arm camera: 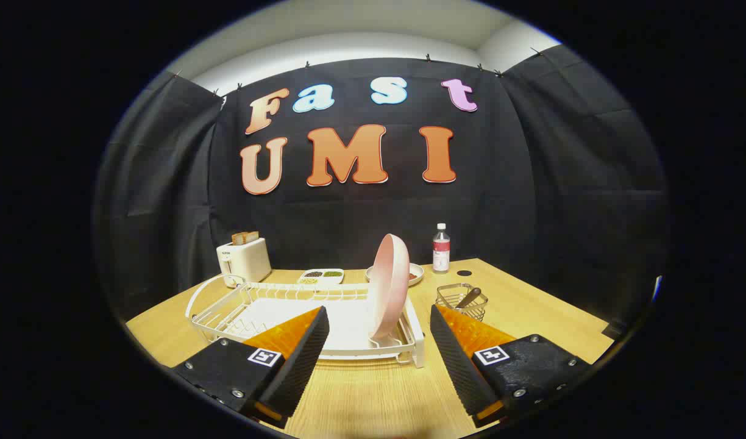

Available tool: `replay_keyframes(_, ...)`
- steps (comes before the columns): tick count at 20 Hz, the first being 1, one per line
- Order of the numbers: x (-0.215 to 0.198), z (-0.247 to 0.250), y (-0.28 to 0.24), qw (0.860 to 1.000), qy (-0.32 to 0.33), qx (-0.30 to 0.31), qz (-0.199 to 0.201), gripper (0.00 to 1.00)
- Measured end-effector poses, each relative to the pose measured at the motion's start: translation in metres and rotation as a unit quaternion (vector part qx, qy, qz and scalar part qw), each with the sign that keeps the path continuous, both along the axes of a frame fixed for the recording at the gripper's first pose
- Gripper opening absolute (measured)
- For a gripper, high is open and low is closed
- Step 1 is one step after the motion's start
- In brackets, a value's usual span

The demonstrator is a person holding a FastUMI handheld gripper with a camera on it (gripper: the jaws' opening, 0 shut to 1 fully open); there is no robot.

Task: Take the plate from the dish rack, then take the spoon from the basket and place it into the plate.

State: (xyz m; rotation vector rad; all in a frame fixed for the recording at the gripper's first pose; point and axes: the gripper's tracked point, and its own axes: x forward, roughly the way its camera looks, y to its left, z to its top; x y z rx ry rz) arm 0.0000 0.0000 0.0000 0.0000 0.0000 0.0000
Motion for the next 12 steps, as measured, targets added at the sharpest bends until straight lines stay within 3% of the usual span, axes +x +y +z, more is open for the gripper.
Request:
replay_keyframes(4, 0.000, -0.003, 0.004, 1.000, 0.007, -0.019, 0.003, 0.99)
replay_keyframes(12, 0.000, -0.003, -0.018, 0.999, 0.002, -0.033, -0.030, 0.99)
